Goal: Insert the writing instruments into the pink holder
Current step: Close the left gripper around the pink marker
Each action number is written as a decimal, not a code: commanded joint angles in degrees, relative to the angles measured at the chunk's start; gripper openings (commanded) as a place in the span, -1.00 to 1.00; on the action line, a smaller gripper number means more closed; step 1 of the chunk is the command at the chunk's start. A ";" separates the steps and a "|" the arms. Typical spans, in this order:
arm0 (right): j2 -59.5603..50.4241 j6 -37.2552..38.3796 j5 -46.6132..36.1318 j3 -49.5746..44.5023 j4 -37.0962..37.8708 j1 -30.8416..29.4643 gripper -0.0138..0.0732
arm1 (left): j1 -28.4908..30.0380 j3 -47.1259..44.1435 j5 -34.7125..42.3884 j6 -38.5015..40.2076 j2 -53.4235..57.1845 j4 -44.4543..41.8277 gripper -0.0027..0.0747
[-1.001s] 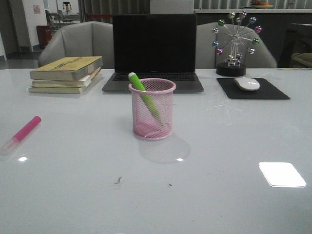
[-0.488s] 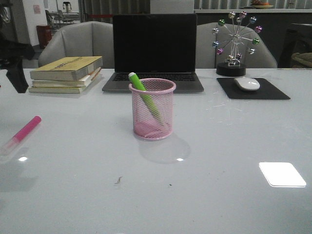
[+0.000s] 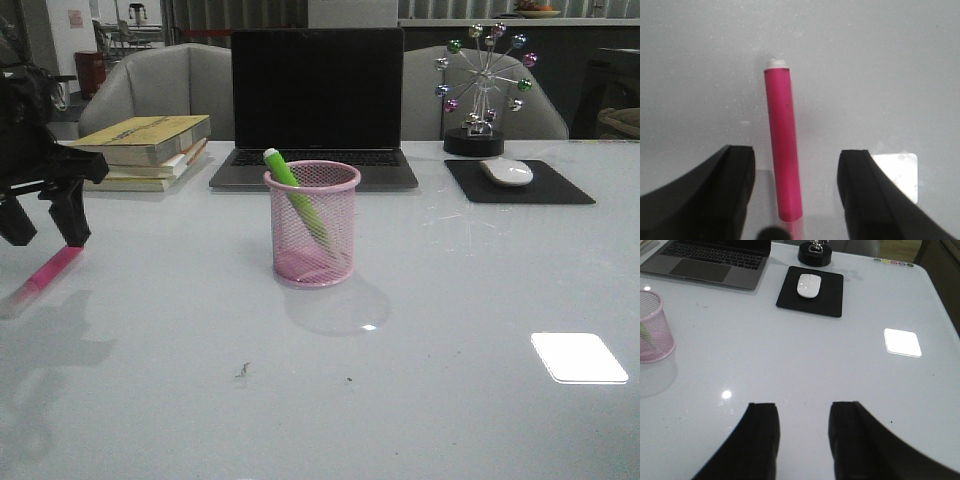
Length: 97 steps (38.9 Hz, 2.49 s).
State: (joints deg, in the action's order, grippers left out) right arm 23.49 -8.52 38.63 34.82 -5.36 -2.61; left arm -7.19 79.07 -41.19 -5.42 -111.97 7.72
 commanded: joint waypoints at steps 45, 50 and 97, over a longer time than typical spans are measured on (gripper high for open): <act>0.36 -0.13 -4.59 1.37 0.23 -0.26 0.18 | -0.34 1.92 5.09 0.01 -0.95 -1.19 0.09; 0.36 -0.13 -4.59 1.37 0.23 -0.26 0.18 | -0.34 1.92 5.09 0.01 -0.95 -1.58 0.09; 0.36 -0.13 -4.59 1.37 0.23 -0.26 0.18 | -0.34 1.92 3.40 0.11 -3.55 -1.58 0.08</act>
State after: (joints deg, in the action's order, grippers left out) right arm 23.49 -8.52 38.63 34.82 -5.36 -2.61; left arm -7.19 79.78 -38.05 -5.42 -117.28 5.76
